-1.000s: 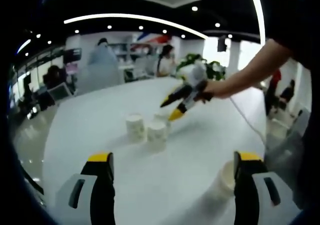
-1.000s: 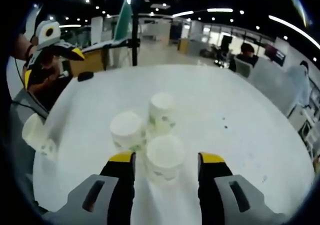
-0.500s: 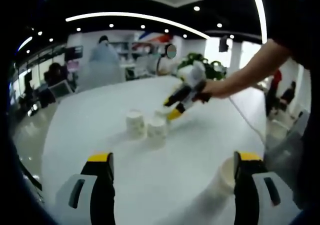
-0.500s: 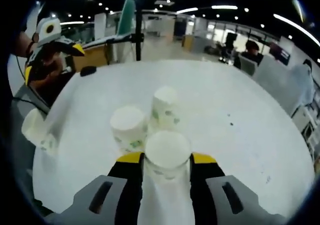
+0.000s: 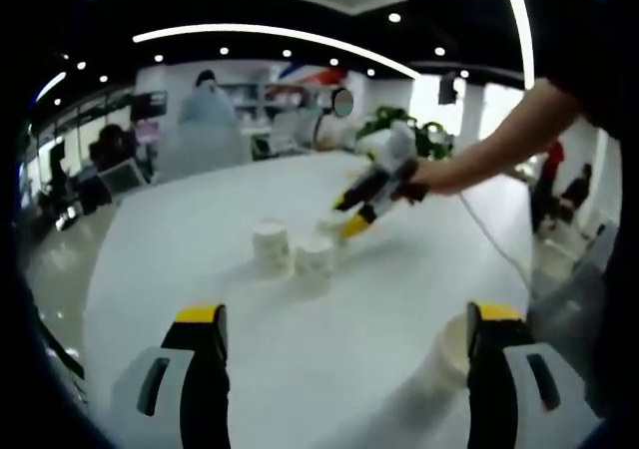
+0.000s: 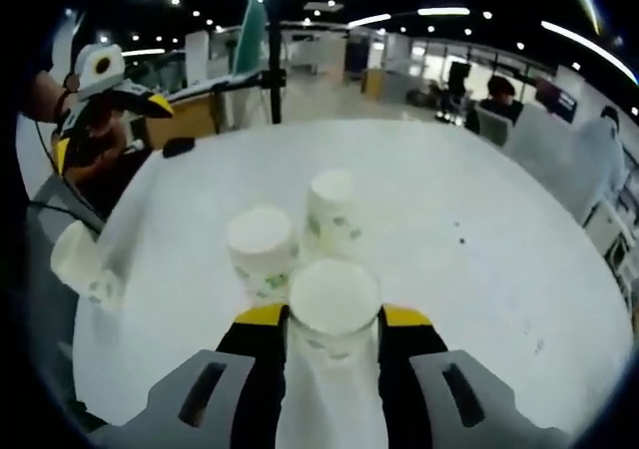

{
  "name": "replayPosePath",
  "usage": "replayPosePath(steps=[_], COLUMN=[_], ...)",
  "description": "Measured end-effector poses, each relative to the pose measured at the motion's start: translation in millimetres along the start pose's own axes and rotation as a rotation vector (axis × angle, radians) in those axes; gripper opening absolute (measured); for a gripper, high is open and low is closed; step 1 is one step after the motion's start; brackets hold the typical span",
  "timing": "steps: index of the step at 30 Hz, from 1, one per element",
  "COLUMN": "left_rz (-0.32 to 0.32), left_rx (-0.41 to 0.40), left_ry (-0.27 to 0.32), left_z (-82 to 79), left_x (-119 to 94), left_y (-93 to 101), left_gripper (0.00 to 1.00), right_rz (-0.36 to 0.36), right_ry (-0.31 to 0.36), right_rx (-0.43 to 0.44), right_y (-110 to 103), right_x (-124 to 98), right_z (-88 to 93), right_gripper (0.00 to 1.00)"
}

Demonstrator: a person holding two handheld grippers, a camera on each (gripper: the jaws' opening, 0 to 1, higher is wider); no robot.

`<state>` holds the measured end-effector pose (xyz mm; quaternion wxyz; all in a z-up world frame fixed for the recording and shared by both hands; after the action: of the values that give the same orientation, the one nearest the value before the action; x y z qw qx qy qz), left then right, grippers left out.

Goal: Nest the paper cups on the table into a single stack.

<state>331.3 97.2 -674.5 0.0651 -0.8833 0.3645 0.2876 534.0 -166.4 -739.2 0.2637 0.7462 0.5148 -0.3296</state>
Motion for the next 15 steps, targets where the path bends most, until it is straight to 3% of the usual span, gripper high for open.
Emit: replayPosePath(steps=[15], left_rz=[0.025], left_rx=[0.018], left_ry=[0.030], left_z=[-12.8], left_x=[-6], left_y=[5.9], left_gripper=[0.98], right_rz=[0.058], right_ry=[0.034], right_rx=[0.067], right_y=[-21], right_x=[-37], right_z=[6.4], right_gripper=[0.31])
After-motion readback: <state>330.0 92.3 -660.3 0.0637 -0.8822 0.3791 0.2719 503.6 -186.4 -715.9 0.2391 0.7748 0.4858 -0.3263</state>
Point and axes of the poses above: the point that each gripper's makers call its tool centre point, and the gripper's own axes: x roughly forward along the fingers, y roughly to its right, z roughly out of its underside, the point moved 8 cm from there along -x, roughly backward along the fingers, and after that the axes turned 9 degrees about -y, right-handed, at the moved point
